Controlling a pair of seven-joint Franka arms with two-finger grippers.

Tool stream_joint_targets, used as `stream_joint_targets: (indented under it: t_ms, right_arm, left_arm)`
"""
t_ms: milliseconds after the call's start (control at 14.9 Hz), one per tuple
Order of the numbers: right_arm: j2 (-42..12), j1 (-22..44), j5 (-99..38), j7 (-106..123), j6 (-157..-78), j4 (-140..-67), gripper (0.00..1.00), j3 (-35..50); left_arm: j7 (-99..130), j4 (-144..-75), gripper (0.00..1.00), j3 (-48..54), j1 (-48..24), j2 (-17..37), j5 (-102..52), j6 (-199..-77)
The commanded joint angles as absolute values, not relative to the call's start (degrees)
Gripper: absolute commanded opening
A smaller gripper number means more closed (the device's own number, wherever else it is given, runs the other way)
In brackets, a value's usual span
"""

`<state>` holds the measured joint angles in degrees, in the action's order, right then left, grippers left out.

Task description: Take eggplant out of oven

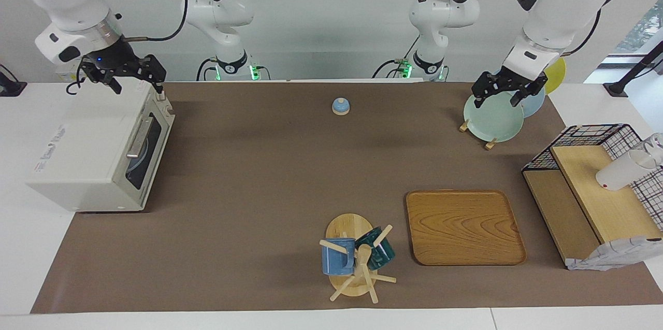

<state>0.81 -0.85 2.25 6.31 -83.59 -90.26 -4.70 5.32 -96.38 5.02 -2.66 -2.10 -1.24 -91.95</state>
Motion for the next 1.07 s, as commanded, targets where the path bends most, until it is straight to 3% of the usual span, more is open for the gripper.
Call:
stream_joint_targets:
  t_ms: [0, 402, 469, 536, 603, 1004]
  right_arm:
    - [1.5, -1.0, 1.1, 6.0, -85.6, -91.4, 1.00, -4.9]
    - [1.6, -0.4, 1.8, 6.0, -86.9, -91.8, 1.00, -4.7]
    - [1.7, -0.4, 1.8, 6.2, -87.4, -92.2, 0.64, -4.8]
    - [2.0, -0.7, 1.8, 6.3, -87.3, -93.2, 0.07, -4.8]
    - [2.7, -1.1, 1.8, 7.2, -87.7, -94.7, 0.00, -4.8]
    - [5.3, -0.5, 7.9, 5.3, -99.7, -105.2, 0.00, -4.8]
  left_arm:
    - [5.5, -96.4, 1.00, 4.7, -2.8, -2.3, -1.7, -91.9]
    - [5.5, -96.4, 1.00, 4.7, -2.9, -2.3, -1.7, -91.9]
    - [5.5, -96.4, 1.00, 4.7, -2.9, -2.3, -1.7, -91.9]
    - [5.5, -96.4, 1.00, 4.7, -2.9, -2.3, -1.7, -91.9]
    - [5.5, -96.4, 1.00, 4.7, -2.9, -2.3, -1.7, -91.9]
    - [5.5, -96.4, 1.00, 4.7, -2.9, -2.3, -1.7, -91.9]
